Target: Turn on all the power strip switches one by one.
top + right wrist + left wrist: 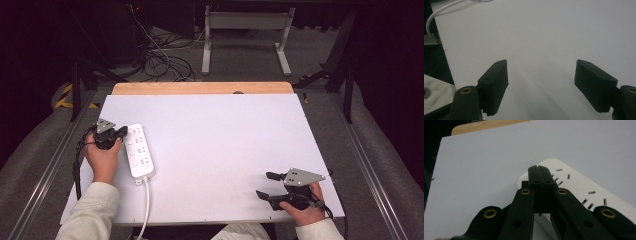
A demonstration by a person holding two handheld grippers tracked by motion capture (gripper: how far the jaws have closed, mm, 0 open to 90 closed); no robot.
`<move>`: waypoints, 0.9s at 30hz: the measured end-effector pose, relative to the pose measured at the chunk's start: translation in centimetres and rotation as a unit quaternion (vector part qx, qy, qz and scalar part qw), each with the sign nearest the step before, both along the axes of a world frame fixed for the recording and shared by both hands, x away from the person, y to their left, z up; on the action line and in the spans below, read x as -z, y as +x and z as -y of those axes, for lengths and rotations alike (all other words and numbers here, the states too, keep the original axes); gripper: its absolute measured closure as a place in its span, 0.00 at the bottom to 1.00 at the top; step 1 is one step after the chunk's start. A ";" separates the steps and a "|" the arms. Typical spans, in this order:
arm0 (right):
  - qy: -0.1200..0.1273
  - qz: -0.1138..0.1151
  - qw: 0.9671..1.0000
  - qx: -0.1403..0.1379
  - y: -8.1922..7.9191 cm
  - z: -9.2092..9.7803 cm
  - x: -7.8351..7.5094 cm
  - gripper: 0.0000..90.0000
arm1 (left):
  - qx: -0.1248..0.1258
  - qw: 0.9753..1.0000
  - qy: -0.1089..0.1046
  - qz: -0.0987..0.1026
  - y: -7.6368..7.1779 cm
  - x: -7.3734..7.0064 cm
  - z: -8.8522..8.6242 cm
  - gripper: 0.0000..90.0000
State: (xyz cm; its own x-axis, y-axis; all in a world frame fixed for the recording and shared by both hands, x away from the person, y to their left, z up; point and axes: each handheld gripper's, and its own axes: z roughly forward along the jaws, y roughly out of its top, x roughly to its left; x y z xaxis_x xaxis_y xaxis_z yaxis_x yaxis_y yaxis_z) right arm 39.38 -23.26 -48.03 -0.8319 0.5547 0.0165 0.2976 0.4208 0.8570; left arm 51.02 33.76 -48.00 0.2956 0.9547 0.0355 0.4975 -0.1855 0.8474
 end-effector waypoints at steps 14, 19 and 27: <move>-0.002 0.001 1.000 -0.001 0.0 0.0 0.0 0.31 | 0.009 1.000 0.022 -0.004 0.0 0.0 0.9 1.00; -0.001 0.001 1.000 -0.002 -0.1 0.0 0.0 0.31 | 0.001 1.000 0.021 -0.005 -0.1 0.0 0.8 1.00; -0.001 0.001 1.000 -0.003 -0.1 0.0 0.0 0.31 | -0.007 1.000 0.022 -0.007 0.0 0.0 0.8 1.00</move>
State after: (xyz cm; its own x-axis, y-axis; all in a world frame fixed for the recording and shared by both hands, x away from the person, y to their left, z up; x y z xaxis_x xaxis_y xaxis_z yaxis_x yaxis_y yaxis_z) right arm 39.31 -23.24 -48.02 -0.8350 0.5501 0.0131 0.2933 0.4249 0.8564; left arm 50.98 33.01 -48.03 0.2830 0.9562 0.0743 0.5115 -0.2160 0.8317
